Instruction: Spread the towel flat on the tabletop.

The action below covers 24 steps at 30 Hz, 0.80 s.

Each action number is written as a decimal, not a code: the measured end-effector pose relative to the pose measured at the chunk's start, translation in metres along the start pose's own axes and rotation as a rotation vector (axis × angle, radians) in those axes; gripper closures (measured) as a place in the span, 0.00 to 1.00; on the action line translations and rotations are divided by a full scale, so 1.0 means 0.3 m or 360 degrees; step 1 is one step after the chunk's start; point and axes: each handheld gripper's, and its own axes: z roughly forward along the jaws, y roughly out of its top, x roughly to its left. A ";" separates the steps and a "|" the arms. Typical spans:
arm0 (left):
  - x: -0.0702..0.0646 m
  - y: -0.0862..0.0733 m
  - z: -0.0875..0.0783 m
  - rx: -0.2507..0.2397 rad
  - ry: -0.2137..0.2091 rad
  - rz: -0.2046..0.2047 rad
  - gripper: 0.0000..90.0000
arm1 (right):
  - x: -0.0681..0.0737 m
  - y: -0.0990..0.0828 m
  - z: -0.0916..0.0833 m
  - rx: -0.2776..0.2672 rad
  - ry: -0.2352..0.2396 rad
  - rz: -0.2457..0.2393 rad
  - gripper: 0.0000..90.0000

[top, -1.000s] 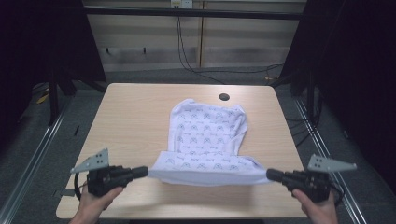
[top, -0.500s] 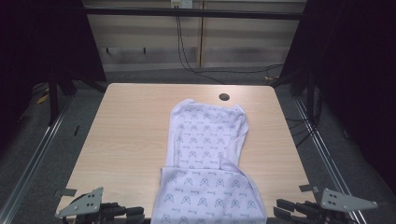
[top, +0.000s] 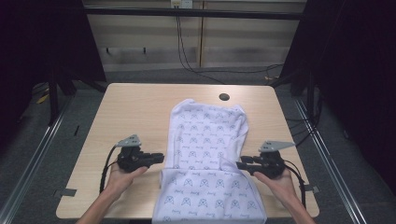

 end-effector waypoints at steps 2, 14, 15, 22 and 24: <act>0.015 0.001 0.059 0.0089 0.0038 0.0036 0.88 | -0.010 0.022 0.050 0.0045 -0.0020 -0.0044 0.67; -0.067 -0.070 0.079 0.0256 0.0164 0.0305 0.89 | -0.031 -0.021 0.013 0.0002 -0.0028 0.0088 0.99; -0.062 -0.072 0.071 0.0264 0.0155 0.0286 0.89 | -0.038 -0.034 -0.018 -0.0026 -0.0043 0.0104 0.99; -0.052 -0.094 0.036 0.0250 0.0159 0.0236 0.89 | -0.072 -0.159 -0.169 -0.0076 -0.0212 0.0221 1.00; -0.046 -0.093 0.034 0.0257 0.0156 0.0232 0.90 | -0.085 -0.194 -0.207 -0.0078 -0.0287 0.0232 1.00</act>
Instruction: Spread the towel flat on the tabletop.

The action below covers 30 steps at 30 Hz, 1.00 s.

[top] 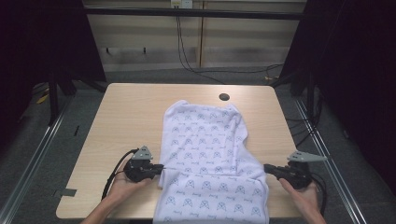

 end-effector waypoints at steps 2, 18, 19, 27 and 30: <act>0.015 0.007 0.006 -0.0005 -0.0007 -0.0036 0.93 | -0.031 -0.016 -0.014 0.0005 -0.0052 0.0026 1.00; 0.109 0.007 -0.017 -0.0052 0.0124 -0.0240 0.84 | 0.034 0.052 0.096 0.0040 0.0078 -0.0115 0.82; 0.104 0.014 -0.026 -0.0110 0.0086 -0.0232 0.82 | 0.044 0.071 0.109 0.0026 0.0108 -0.0112 0.82; 0.078 0.054 0.033 -0.0053 0.0021 -0.0126 0.81 | 0.099 0.190 0.314 0.0094 0.0276 -0.0224 0.79; 0.070 0.043 0.037 -0.0038 0.0012 -0.0111 0.81 | 0.107 0.181 0.383 0.0228 0.0183 -0.0294 0.74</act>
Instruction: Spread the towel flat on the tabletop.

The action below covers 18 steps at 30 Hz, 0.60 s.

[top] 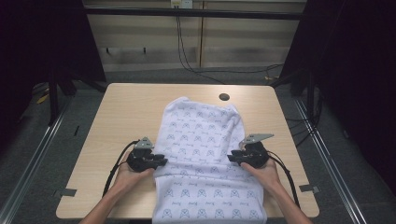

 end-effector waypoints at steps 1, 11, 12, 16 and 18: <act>0.000 -0.005 -0.004 -0.0005 -0.0005 0.0010 0.80 | -0.009 -0.022 0.010 0.0058 -0.0070 0.0000 0.70; -0.029 0.014 0.028 -0.0026 0.0041 0.0037 0.72 | -0.052 -0.089 -0.066 0.0084 -0.0220 0.0076 0.75; -0.030 0.018 0.033 -0.0025 0.0050 0.0050 0.73 | -0.055 -0.089 -0.062 0.0069 -0.0237 0.0064 0.80; -0.028 0.009 0.020 0.0009 0.0012 0.0043 0.92 | -0.040 -0.093 -0.064 0.0076 -0.0202 0.0076 0.98; -0.043 -0.011 -0.003 0.0036 -0.0025 0.0079 0.96 | -0.025 -0.105 -0.077 0.0092 -0.0151 0.0082 0.99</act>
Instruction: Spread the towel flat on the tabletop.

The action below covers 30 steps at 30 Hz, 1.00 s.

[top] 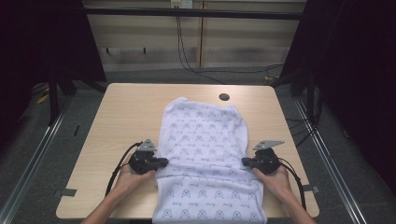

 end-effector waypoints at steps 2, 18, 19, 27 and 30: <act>-0.021 -0.027 -0.025 0.0018 -0.0059 -0.0008 0.97 | 0.023 -0.034 -0.025 -0.0007 0.0061 0.0003 0.99; -0.250 -0.156 -0.169 0.0077 -0.0470 -0.0002 0.89 | 0.245 -0.171 -0.198 0.0146 0.0427 -0.0067 0.93; -0.224 -0.142 -0.157 0.0078 -0.0413 -0.0014 0.86 | 0.239 -0.161 -0.202 0.0086 0.0444 -0.0053 0.92; -0.018 -0.019 -0.073 -0.0051 -0.0063 -0.0071 0.80 | 0.097 0.024 -0.071 -0.0125 0.0224 -0.0065 0.75; 0.037 0.009 -0.034 -0.0066 -0.0039 -0.0059 0.80 | 0.035 0.099 0.001 -0.0154 0.0099 -0.0076 0.68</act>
